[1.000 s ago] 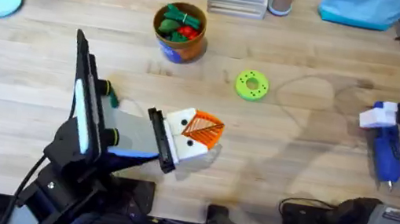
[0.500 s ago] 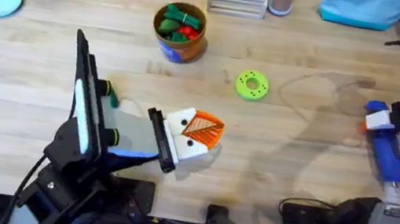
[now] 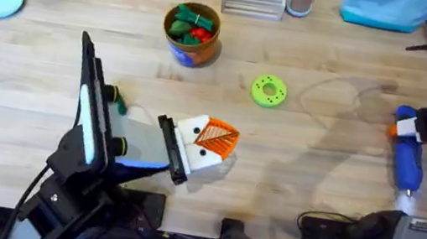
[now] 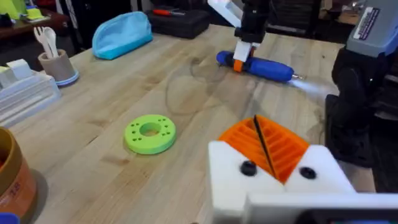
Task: Pick up the gripper from the table and insert it into the empty holder that is missing its gripper. Then pick up a screw, insert it into the mounting hole, and use the screwdriver to tighten it. Finally, clean up the table by picking up the vegetable and placing it into the bucket.
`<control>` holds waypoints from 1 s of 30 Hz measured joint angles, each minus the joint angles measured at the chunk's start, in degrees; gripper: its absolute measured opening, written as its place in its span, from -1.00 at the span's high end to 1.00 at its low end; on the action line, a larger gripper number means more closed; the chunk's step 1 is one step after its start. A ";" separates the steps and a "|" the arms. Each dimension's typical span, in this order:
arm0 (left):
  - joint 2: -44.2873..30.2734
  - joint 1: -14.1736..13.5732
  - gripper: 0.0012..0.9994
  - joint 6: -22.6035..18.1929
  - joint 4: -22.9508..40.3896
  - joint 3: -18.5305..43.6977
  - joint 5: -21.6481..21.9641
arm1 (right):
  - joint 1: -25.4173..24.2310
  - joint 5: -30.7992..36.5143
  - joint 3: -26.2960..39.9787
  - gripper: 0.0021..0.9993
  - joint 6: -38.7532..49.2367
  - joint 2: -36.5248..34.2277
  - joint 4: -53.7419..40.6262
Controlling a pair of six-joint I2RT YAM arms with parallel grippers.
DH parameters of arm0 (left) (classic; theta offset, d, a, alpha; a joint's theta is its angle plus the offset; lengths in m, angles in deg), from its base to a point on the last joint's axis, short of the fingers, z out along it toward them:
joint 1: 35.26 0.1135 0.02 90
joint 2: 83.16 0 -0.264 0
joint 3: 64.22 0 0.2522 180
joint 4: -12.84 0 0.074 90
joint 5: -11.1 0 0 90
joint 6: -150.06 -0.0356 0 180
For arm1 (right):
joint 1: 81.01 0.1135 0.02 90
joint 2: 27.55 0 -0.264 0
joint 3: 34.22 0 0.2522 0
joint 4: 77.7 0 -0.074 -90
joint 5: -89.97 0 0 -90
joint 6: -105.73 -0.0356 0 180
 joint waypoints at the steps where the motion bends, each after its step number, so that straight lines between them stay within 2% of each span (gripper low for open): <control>1: 0.00 0.00 0.99 0.00 0.00 0.00 0.00 | 0.51 -0.02 0.00 0.96 0.00 0.38 0.18; 10: 0.00 0.00 0.99 0.00 0.00 0.00 0.00 | 5.59 -2.20 0.00 0.96 -2.59 8.92 0.77; 16: 0.00 0.00 0.99 0.00 0.00 0.00 0.00 | 9.86 -10.90 0.02 0.96 -7.97 19.90 4.71; 24: 0.00 0.00 0.99 0.00 0.00 0.00 0.00 | 15.65 -24.31 0.04 0.96 -22.00 37.95 19.72; 30: 0.00 0.00 0.99 0.00 0.00 0.00 0.00 | 18.65 -29.42 0.02 0.96 -29.56 48.36 25.30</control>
